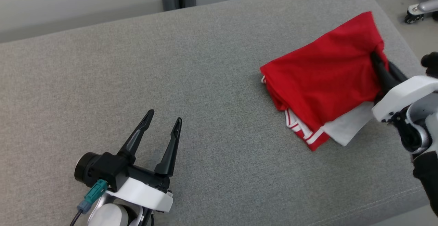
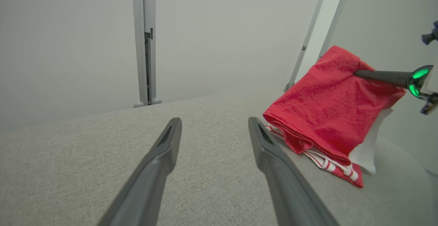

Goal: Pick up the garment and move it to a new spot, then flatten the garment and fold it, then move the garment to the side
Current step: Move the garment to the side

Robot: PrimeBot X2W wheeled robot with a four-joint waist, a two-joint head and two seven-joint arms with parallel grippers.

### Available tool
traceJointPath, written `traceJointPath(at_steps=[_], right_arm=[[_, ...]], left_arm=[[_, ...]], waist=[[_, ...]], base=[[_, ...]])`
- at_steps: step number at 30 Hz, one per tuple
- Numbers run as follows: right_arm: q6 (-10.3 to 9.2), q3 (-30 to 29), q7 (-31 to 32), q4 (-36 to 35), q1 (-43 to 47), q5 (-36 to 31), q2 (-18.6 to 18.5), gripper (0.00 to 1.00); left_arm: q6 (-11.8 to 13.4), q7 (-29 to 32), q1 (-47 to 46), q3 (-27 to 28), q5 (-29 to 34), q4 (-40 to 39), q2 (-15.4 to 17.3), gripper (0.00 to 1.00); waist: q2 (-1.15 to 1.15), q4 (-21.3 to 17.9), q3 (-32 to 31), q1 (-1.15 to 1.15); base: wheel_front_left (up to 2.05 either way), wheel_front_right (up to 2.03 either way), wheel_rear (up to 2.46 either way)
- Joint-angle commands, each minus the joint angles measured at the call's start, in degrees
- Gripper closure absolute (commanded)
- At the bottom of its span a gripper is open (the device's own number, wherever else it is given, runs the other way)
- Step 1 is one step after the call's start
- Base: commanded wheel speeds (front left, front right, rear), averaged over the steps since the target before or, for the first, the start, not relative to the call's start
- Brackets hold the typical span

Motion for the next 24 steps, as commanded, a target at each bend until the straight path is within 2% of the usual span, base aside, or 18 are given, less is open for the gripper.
traceJointPath(at_steps=[1,11,17,18,19,24], right_arm=[[-0.01,-0.44,-0.98,0.95,-1.52,0.48,-0.86,1.00],[-0.01,-4.50,-3.85,11.21,-9.29,0.62,-5.25,1.00],[-0.01,-6.80,-4.25,17.68,-11.29,-0.25,-5.94,1.00],[-0.01,-6.86,-4.03,18.47,-11.53,-0.39,-5.53,0.62],[-0.01,-6.90,-4.24,18.89,-11.80,-0.57,-5.40,0.00],[-0.01,-7.01,-6.98,20.17,-12.51,-1.78,-5.75,0.00]], left_arm=[[-0.31,0.15,-1.15,0.15,0.35,-0.54,0.49,0.00],[0.27,1.81,-2.47,-0.18,0.84,-3.35,1.89,0.00],[0.58,2.24,-2.78,-0.15,0.63,-4.16,2.56,0.00],[0.61,2.22,-2.77,-0.20,0.55,-4.13,2.60,0.00],[0.59,2.18,-2.81,-0.26,0.48,-4.04,2.60,0.00],[0.71,1.63,-3.03,-0.34,0.08,-3.65,2.41,0.00]], waist=[[0.00,0.77,2.44,0.00],[0.00,0.97,6.54,0.00],[0.00,0.65,7.45,0.00],[0.00,0.66,7.43,0.00],[0.00,0.71,7.35,0.00],[0.00,1.26,6.45,0.00]], base=[[0.00,0.00,0.00],[0.00,0.00,0.00],[0.00,0.00,0.00],[0.00,0.00,0.00],[0.00,0.00,0.00],[0.00,0.00,0.00]])
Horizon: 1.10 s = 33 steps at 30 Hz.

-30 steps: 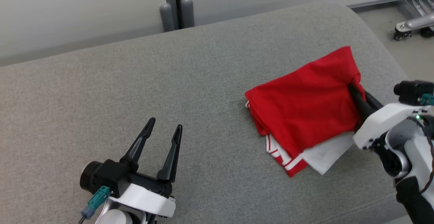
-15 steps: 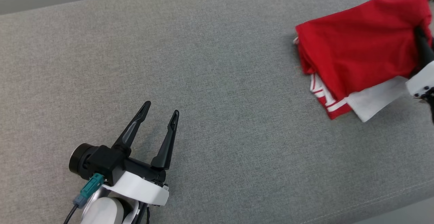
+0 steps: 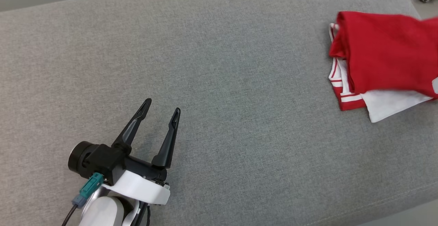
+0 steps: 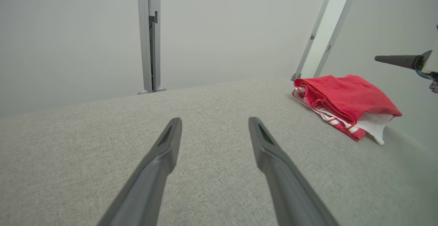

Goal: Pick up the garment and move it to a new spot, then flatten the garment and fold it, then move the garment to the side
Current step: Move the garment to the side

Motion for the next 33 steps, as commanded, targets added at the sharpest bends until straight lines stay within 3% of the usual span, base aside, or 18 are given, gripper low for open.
traceJointPath(at_steps=[1,9,21,25,33], right_arm=[[-0.01,-0.11,-1.66,0.13,-0.72,-0.60,-0.47,0.00],[-0.01,0.43,-6.50,-3.93,1.52,-4.04,-1.67,0.00],[-0.01,-1.33,-5.50,-24.42,15.53,-8.12,-0.16,0.00],[0.00,-3.37,-3.44,-32.59,23.57,-9.43,1.88,0.00],[-0.01,-7.72,-0.18,-47.72,41.33,-11.91,9.83,0.00]], left_arm=[[0.21,-0.45,-1.01,0.15,-0.32,0.12,0.11,0.00],[1.02,-2.48,0.39,1.06,-1.89,2.16,-0.88,0.00],[3.10,-4.20,3.92,6.37,-4.18,3.26,-0.47,0.00],[4.04,-4.28,5.75,7.91,-4.65,3.38,-0.42,0.00],[5.66,-4.34,9.31,8.94,-5.13,4.89,-1.08,0.00]], waist=[[0.00,0.43,-0.62,0.00],[0.00,3.22,-6.00,0.00],[0.00,8.35,-16.67,0.00],[0.00,10.13,-19.41,0.00],[0.00,12.99,-21.68,0.00]], base=[[0.00,0.00,0.00],[0.00,0.00,0.00],[0.00,0.00,0.00],[0.00,0.00,0.00],[0.00,0.00,0.00]])
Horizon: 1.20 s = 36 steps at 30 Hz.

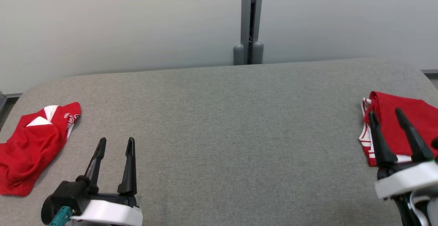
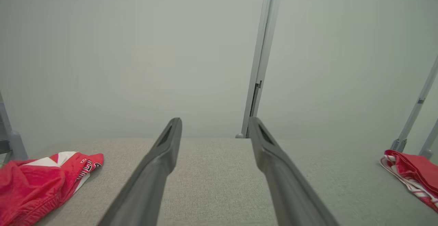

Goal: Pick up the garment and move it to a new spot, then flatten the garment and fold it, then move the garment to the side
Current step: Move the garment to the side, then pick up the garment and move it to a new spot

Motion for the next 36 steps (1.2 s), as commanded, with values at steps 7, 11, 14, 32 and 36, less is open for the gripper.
traceJointPath(at_steps=[7,11,14,32,36], right_arm=[[0.01,-1.92,1.87,-7.52,10.11,-3.86,3.43,0.00],[0.01,-2.79,1.64,-8.98,12.14,-4.94,4.20,0.00],[0.01,-3.43,1.57,-9.91,12.89,-5.33,5.00,0.00],[0.01,-3.20,2.50,-11.12,13.34,-5.90,6.39,0.00],[0.01,-3.25,2.55,-11.04,13.67,-5.82,6.25,0.00]], left_arm=[[0.26,-0.19,2.39,-0.89,0.68,3.66,-0.41,0.00],[0.67,-0.21,2.33,-0.79,1.17,4.15,-0.97,0.00],[0.86,-0.16,2.35,-0.49,1.51,4.29,-1.33,0.00],[-0.36,-0.17,1.15,0.13,2.70,4.89,-2.43,0.00],[-0.50,-0.17,1.21,0.35,2.87,5.01,-2.57,0.00]], waist=[[0.00,1.64,-0.59,0.00],[0.00,1.61,-0.44,0.00],[0.00,1.40,-0.25,0.00],[0.00,1.49,0.05,0.00],[0.00,1.51,-0.03,0.00]], base=[[0.00,0.00,0.00],[0.00,0.00,0.00],[0.00,0.00,0.00],[0.00,0.00,0.00],[0.00,0.00,0.00]])
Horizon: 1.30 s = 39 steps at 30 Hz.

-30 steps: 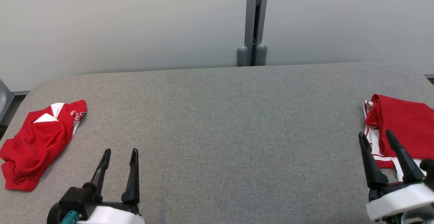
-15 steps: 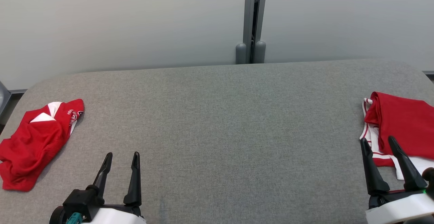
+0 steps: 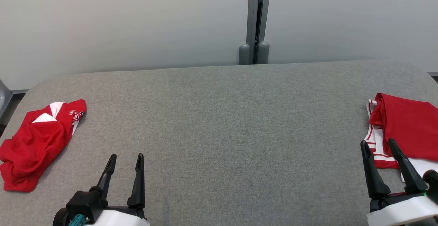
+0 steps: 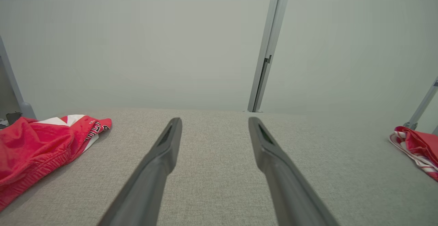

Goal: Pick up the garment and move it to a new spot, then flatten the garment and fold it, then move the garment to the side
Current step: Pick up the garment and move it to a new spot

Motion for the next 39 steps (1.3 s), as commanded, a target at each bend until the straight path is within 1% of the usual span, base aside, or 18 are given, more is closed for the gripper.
traceJointPath(at_steps=[1,6,11,13,14,18,19,31,34,39], right_arm=[[0.01,-0.15,0.15,-0.03,0.76,0.02,-0.31,0.00],[0.01,0.34,-0.02,-0.28,0.38,0.21,-0.01,0.00],[0.01,1.40,-0.10,-0.23,0.91,0.68,0.03,0.00],[0.01,1.86,-0.08,-0.17,0.83,0.82,-0.07,0.00],[0.01,2.22,-0.18,0.09,0.62,1.04,-0.15,0.00],[0.01,3.42,-0.44,0.47,-0.22,1.21,0.16,0.00],[0.01,3.42,-0.44,0.47,-0.22,1.21,0.16,0.00],[0.01,6.16,-1.90,2.81,-2.37,2.24,0.72,0.00],[0.01,6.79,-1.98,3.40,-2.48,2.23,0.60,0.00],[0.01,7.42,-2.20,4.05,-2.57,2.48,0.40,0.00]], left_arm=[[-0.13,-0.07,-0.88,0.26,0.45,0.11,0.05,0.00],[-0.09,-0.07,-1.13,0.43,0.76,0.42,-0.13,0.00],[0.33,-0.07,-1.74,1.41,0.82,0.72,0.09,0.00],[0.44,-0.07,-2.34,1.87,0.86,0.76,0.28,0.00],[0.58,-0.06,-2.68,2.34,0.79,0.88,0.53,0.00],[1.10,-0.06,-2.55,3.10,0.71,0.87,0.81,0.00],[1.10,-0.06,-2.55,3.10,0.71,0.87,0.81,0.00],[1.63,0.65,-2.91,3.39,0.01,2.52,1.83,0.00],[1.96,1.05,-2.67,3.56,-0.31,2.64,2.00,0.00],[2.17,1.79,-2.24,3.38,-0.57,2.37,2.19,0.00]], waist=[[0.00,0.01,-0.02,0.00],[0.00,0.46,0.09,0.00],[0.00,2.94,0.32,0.00],[0.00,4.33,0.45,0.00],[0.00,5.90,0.59,0.00],[0.00,9.36,1.00,0.00],[0.00,9.36,1.00,0.00],[0.00,20.41,0.92,0.00],[0.00,22.32,0.65,0.00],[0.00,24.12,0.42,0.00]], base=[[0.00,0.00,0.00],[0.00,0.00,0.00],[0.00,0.00,0.00],[0.00,0.00,0.00],[0.00,0.00,0.00],[0.00,0.00,0.00],[0.00,0.00,0.00],[0.00,0.00,0.00],[0.00,0.00,0.00],[0.00,0.00,0.00]])
